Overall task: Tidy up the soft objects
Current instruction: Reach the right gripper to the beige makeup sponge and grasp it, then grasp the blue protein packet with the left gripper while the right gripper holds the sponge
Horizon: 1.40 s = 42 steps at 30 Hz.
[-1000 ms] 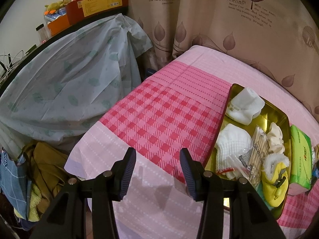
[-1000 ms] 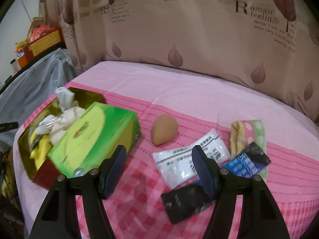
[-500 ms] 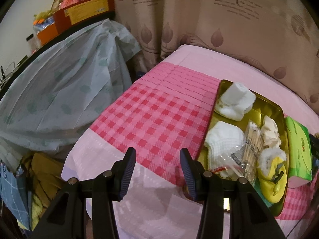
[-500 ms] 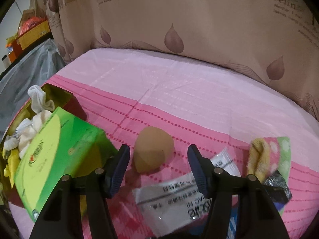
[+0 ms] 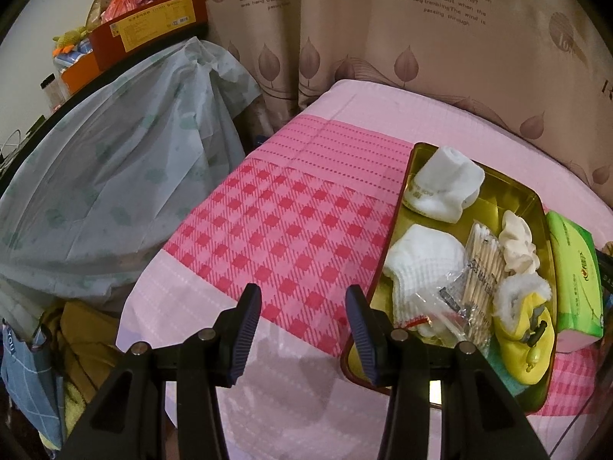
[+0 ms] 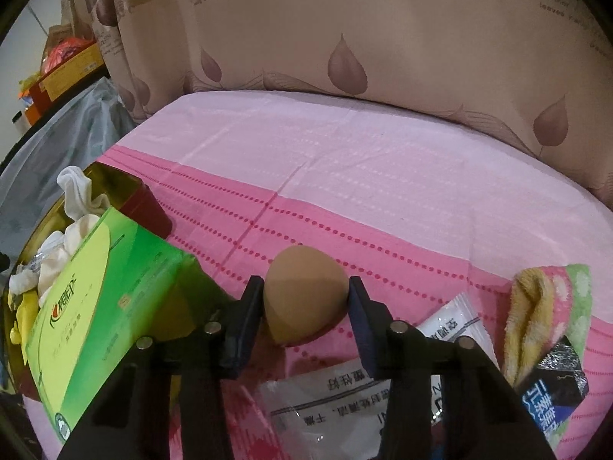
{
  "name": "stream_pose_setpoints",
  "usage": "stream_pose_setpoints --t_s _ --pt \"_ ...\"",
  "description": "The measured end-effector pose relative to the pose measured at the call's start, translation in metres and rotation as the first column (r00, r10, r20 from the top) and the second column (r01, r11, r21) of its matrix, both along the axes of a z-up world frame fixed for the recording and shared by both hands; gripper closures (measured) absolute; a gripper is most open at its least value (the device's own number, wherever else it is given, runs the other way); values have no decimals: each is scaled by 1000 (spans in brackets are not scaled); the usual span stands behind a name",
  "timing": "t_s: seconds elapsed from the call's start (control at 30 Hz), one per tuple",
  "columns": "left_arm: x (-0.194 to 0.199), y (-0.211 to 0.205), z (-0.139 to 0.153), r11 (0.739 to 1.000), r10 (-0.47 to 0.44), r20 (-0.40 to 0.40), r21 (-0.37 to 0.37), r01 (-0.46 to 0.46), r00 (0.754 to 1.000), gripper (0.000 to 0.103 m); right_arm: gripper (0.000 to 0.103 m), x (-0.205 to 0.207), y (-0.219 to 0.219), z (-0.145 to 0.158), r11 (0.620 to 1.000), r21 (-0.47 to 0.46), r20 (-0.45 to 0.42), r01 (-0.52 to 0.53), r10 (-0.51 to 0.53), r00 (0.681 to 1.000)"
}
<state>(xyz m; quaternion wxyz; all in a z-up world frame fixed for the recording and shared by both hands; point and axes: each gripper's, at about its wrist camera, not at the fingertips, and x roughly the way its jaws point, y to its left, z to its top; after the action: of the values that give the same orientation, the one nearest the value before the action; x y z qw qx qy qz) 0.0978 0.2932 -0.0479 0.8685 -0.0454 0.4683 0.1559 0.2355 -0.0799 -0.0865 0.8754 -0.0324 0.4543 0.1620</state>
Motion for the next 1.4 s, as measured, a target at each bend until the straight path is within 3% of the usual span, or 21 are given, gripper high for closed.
stream_pose_setpoints --t_s 0.47,0.6,0.73,0.87,1.0,1.13,1.17,1.23,1.27,1.4 --pt "-6 -24 12 994 -50 44 101 45 998 56 63 -48 -36 36 998 -57 113 27 -21 993" --pt "-13 -54 25 977 -134 82 175 118 988 56 63 -70 -64 40 996 -62 130 71 -62 990" --pt "-18 -90 31 960 -267 94 118 255 959 56 63 -90 -104 45 988 -73 144 138 -127 981" --pt "-20 -140 33 918 -393 95 92 385 915 56 63 -107 -147 44 972 -69 140 224 -213 967" --pt "-17 -200 30 850 -527 81 83 521 846 56 63 -119 -179 40 955 -64 135 290 -280 950" --pt "-15 -259 27 753 -657 82 25 658 749 56 63 -126 -204 33 935 -53 123 351 -343 931" --pt "-13 -277 25 716 -696 79 5 698 714 56 63 -128 -209 31 931 -52 122 361 -353 928" --pt "-10 -300 22 679 -732 77 -8 734 677 56 63 -130 -216 26 921 -61 122 385 -376 918" --pt "-8 -316 18 644 -761 75 -24 765 644 56 63 -130 -219 24 916 -71 124 395 -385 915" --pt "2 -354 4 570 -817 57 -74 818 574 56 63 -130 -225 19 905 -108 137 411 -396 908"
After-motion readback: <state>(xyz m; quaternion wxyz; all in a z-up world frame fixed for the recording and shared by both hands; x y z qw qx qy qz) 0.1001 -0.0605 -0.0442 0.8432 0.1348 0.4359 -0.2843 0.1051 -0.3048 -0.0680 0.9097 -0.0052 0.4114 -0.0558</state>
